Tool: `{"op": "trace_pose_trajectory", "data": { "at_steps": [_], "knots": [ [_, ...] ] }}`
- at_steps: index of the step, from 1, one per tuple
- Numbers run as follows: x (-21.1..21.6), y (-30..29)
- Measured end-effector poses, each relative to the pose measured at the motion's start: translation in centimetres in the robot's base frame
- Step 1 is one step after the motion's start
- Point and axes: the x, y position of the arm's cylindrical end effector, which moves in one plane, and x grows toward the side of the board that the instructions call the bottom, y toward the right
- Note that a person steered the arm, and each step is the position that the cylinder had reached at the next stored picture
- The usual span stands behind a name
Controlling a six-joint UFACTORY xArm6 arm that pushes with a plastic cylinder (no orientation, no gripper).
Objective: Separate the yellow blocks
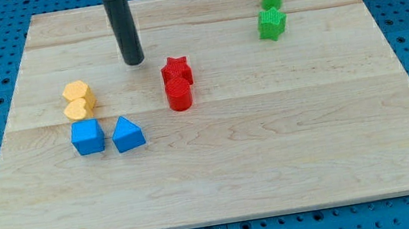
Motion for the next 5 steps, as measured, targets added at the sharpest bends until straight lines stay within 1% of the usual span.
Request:
{"op": "trace_pose_trajectory", "data": {
  "at_steps": [1, 2, 3, 4, 5],
  "knots": [
    [-0.6, -6.4],
    [-0.8, -16.9],
    [1.3, -18.9],
    [5.7, -17.3],
    [7.3, -14.7]
  ]
}}
